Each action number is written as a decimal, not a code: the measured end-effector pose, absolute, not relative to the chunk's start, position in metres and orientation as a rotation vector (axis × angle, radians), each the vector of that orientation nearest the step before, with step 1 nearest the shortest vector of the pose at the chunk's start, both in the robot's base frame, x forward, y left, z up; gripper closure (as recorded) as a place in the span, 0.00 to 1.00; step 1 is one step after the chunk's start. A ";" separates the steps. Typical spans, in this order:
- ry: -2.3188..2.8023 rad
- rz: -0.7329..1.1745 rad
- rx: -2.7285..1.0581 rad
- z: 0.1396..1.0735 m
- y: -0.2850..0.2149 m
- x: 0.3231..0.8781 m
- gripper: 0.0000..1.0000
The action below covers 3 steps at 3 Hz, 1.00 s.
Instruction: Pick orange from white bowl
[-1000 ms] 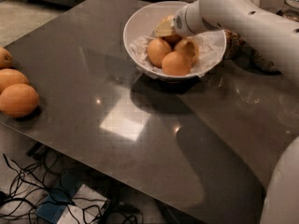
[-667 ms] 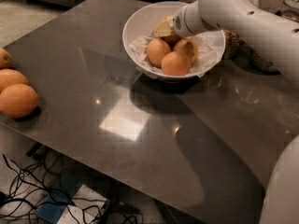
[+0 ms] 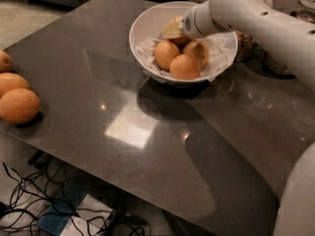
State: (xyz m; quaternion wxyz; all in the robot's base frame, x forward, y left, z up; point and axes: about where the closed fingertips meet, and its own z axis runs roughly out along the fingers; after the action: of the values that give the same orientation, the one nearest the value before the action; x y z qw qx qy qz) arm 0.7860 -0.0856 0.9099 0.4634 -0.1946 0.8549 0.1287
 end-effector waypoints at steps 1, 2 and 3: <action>2.088 0.323 -0.506 0.914 -0.085 0.783 1.00; 2.042 0.339 -0.591 0.935 -0.090 0.773 1.00; 1.992 0.289 -0.727 0.963 -0.105 0.761 1.00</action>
Offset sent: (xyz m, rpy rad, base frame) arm -0.0279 -0.0153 0.0590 -0.0954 -0.1373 0.2304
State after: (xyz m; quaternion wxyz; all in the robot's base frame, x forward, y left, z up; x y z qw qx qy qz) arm 0.7608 -0.1046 0.9631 0.4799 -0.2981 0.8166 0.1185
